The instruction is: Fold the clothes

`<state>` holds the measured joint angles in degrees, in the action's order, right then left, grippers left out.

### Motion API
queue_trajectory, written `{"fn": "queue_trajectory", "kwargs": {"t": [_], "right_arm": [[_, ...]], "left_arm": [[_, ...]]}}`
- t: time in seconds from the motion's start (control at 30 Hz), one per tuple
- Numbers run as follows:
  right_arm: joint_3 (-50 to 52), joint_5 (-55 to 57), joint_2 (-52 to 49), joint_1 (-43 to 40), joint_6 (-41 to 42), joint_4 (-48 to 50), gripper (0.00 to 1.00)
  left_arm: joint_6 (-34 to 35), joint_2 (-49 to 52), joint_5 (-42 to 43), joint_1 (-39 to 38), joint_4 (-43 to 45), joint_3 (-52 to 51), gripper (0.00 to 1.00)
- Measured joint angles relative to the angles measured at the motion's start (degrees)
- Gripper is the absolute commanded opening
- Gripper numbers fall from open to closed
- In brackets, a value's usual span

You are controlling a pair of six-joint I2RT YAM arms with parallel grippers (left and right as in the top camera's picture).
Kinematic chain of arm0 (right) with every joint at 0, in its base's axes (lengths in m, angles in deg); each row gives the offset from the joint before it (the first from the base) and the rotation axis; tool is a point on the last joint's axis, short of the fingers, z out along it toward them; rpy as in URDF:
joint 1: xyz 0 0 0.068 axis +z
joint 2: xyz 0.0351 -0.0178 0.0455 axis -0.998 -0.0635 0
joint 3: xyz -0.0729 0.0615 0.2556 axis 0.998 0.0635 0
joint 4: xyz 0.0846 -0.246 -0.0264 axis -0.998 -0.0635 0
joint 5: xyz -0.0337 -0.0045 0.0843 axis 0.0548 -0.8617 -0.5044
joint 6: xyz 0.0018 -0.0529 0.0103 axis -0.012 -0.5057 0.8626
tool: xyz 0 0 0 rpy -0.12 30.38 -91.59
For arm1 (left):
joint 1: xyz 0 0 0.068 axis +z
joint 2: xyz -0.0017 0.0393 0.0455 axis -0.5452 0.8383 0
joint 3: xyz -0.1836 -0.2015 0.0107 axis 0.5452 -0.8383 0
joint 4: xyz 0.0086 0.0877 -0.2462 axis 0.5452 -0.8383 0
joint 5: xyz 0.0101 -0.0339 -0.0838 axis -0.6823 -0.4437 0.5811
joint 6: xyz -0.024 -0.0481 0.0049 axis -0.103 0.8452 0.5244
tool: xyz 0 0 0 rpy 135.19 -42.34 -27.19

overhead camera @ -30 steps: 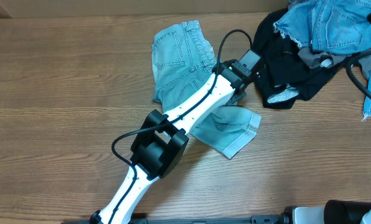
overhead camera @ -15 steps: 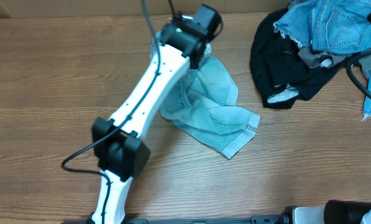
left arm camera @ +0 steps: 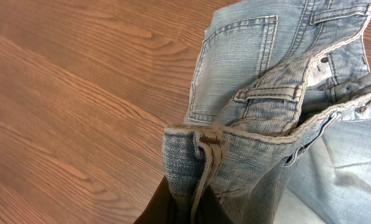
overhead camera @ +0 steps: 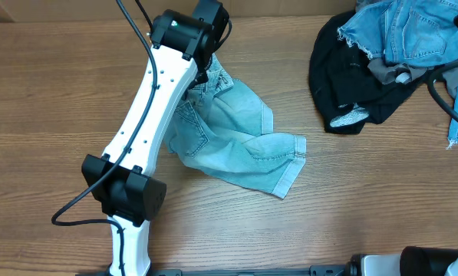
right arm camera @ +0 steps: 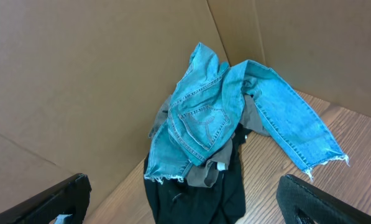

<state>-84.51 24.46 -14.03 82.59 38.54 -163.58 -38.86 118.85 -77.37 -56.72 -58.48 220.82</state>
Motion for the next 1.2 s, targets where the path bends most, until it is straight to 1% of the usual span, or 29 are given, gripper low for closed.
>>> {"fn": "queue_trajectory", "kwargs": {"t": [0.13,0.2,0.43,0.53,0.57,0.67,0.77,0.83,0.93,0.97,1.0,1.03,1.1,1.13,1.17,1.2], "right_arm": [[0.0,-0.02,0.0,0.0,-0.39,0.0,1.0],[0.0,0.0,0.0,0.0,-0.42,0.0,1.0],[0.0,-0.2,0.0,0.0,-0.68,0.0,1.0],[0.0,-1.03,0.0,0.0,-0.98,0.02,1.0],[0.0,-1.09,0.0,0.0,-1.03,0.02,1.0],[0.0,-1.25,0.0,0.0,-1.05,0.02,1.0],[0.0,-1.27,0.0,0.0,-1.05,0.02,1.0],[0.0,-1.25,0.0,0.0,-1.07,0.07,1.0],[0.0,-1.33,0.0,0.0,-1.9,0.15,1.0],[0.0,-1.49,0.0,0.0,-2.1,0.52,1.0],[0.0,-1.66,0.0,0.0,-2.21,0.74,1.0],[0.0,-2.36,0.0,0.0,-2.64,1.03,1.0],[0.0,-5.57,0.0,0.0,-4.33,1.6,0.86],[0.0,-8.2,-0.02,0.0,-5.9,1.66,0.72],[0.0,-10.58,-0.09,-0.04,-7.3,1.6,0.52],[0.0,-14.01,-0.37,-0.07,-9.38,1.22,0.22]], "left_arm": [[0.96,-0.76,-1.79,-2.1,1.64,0.0,0.05],[0.31,-2.56,-2.34,-3.72,1.88,0.0,0.05],[-2.56,-8.11,-1.22,-4.26,2.56,0.0,0.05],[-6.32,-8.26,0.0,-6.56,5.07,0.0,0.04],[-9.2,-8.41,0.33,-7.65,6.36,0.0,0.05],[-15.3,-9.55,2.03,-9.01,5.4,0.0,0.05],[-22.18,-11.56,4.24,-8.83,5.18,0.0,0.05],[-25.62,-12.41,6.21,-8.68,5.44,-0.09,0.04],[-29.31,-16.46,11.26,-6.19,9.16,-6.51,0.04],[-29.97,-19.78,12.28,-4.55,13.49,-12.81,0.04],[-30.42,-22.64,12.59,-3.39,15.74,-17.55,0.04],[-31.23,-27.56,12.76,-1.66,19.08,-25.42,0.04],[-32.17,-39.45,12.33,0.04,25.16,-40.74,0.04],[-32.11,-43.3,12.31,0.04,27.96,-45.22,0.04],[-31.23,-48.22,12.33,-0.07,30.75,-51.45,0.04],[-30.03,-50.99,12.35,-0.07,31.12,-55.32,0.04]]}}
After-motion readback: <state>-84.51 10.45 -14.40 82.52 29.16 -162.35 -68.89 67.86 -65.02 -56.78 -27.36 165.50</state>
